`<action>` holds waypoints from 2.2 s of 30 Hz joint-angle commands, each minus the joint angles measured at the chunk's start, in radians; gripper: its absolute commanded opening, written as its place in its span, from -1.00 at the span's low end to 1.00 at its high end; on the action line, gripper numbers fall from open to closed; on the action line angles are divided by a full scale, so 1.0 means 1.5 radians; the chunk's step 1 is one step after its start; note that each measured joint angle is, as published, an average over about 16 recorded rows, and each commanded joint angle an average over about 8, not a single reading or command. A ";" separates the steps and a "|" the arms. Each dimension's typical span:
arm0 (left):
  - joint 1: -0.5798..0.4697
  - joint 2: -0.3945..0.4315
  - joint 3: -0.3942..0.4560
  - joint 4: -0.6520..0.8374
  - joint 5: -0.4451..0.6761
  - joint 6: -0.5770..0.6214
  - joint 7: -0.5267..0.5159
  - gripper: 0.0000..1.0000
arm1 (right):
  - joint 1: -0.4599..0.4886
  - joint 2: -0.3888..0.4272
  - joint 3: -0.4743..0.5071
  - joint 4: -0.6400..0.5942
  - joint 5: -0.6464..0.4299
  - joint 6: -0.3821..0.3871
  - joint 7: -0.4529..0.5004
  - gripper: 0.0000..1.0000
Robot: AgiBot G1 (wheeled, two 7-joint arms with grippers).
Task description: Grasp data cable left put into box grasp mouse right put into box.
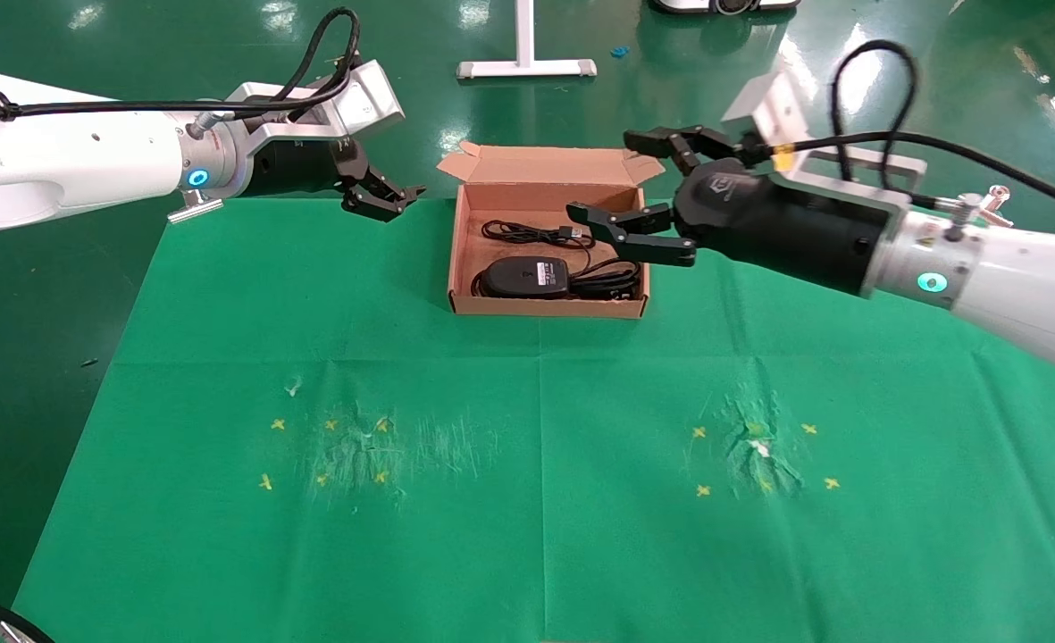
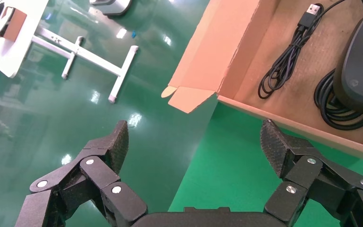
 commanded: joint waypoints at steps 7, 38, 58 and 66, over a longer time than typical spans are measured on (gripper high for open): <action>0.002 -0.001 -0.002 -0.002 -0.001 0.002 0.000 1.00 | -0.049 0.056 0.013 0.095 0.048 -0.037 0.047 1.00; 0.243 -0.176 -0.266 -0.257 -0.204 0.253 -0.069 1.00 | -0.238 0.272 0.061 0.457 0.233 -0.180 0.226 1.00; 0.412 -0.298 -0.452 -0.436 -0.346 0.428 -0.117 1.00 | -0.250 0.287 0.063 0.481 0.246 -0.190 0.238 1.00; 0.480 -0.347 -0.526 -0.508 -0.402 0.499 -0.136 1.00 | -0.250 0.287 0.062 0.481 0.247 -0.190 0.238 1.00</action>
